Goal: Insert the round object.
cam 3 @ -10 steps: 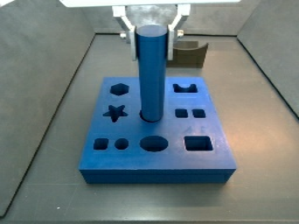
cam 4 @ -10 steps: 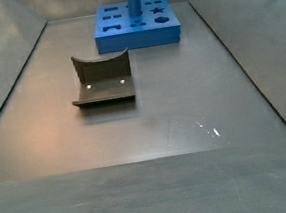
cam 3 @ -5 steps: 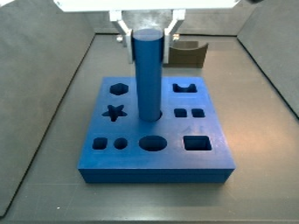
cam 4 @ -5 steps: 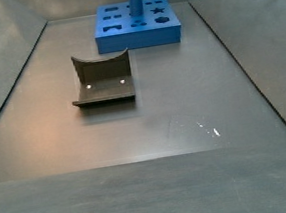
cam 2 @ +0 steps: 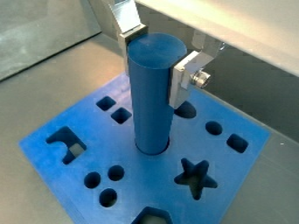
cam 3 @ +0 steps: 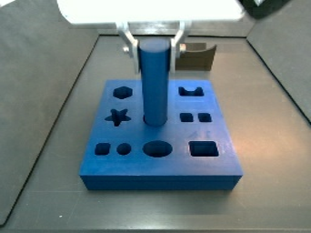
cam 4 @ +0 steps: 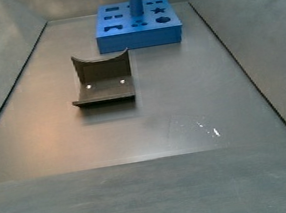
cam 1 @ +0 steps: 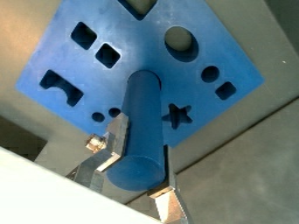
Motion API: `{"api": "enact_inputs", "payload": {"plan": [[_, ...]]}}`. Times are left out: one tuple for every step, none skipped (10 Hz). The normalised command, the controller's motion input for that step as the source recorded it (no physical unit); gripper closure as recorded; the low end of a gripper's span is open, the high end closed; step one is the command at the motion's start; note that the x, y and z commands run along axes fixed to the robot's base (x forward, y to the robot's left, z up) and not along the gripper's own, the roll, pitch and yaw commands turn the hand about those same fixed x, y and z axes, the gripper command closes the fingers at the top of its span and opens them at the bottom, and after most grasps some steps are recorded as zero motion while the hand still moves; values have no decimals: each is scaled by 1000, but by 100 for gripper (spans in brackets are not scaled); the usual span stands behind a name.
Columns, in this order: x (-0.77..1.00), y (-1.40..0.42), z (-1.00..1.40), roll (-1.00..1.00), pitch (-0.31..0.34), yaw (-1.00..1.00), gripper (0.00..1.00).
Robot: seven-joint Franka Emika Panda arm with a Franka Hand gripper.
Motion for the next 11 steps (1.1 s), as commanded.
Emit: {"api": "enact_inputs", "payload": {"plan": [[266, 0, -263, 9, 0, -14, 100], [251, 0, -237, 16, 0, -11, 100], [229, 0, -260, 19, 0, -20, 100], [226, 0, -280, 31, -27, -23, 100], [89, 0, -314, 0, -143, 0, 100], [60, 0, -277, 1, -136, 0, 100], [71, 0, -249, 13, -100, 0, 100], [0, 0, -223, 60, -120, 0, 100], [0, 0, -203, 80, -140, 0, 100], [0, 29, -46, -33, -81, -43, 100], [0, 0, 0, 3, 0, 0, 100]]}}
